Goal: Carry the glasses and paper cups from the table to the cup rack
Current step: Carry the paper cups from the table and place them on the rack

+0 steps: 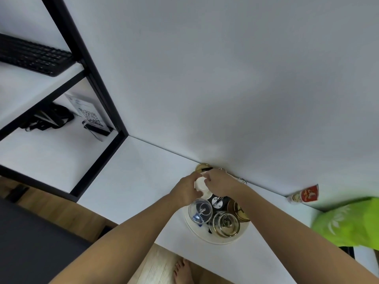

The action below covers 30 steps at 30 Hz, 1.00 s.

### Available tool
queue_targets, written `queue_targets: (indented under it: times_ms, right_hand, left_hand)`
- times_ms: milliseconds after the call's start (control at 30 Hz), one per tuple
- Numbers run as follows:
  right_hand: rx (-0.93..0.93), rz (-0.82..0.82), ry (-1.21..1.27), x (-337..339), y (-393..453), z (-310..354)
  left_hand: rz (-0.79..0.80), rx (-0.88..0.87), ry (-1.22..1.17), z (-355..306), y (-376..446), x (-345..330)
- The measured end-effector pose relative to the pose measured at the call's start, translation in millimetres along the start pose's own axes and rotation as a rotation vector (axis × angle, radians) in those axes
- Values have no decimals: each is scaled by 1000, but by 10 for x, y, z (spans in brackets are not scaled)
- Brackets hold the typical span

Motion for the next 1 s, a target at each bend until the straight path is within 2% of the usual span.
queue_targets:
  times_ms: [400, 700, 1000]
  right_hand:
    - [98, -143, -16, 209, -151, 174]
    - [346, -453, -30, 1237, -575, 930]
    - [677, -764, -115, 2421, -1413, 1939]
  left_hand:
    - [-91, -99, 87, -283, -219, 421]
    - [-449, -251, 253, -1135, -829, 1542]
    - [-875, -418, 280, -2092, -2180, 2833]
Point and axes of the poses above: each hand's wrist, its own y-axis towards the middle knuckle, its own x-axis out of the back of the hand, z = x × y, the point moved 3 cm from there along y, towards the middle knuckle, and after that the axes turned 15 degrees about x, right-handed, at the moved point
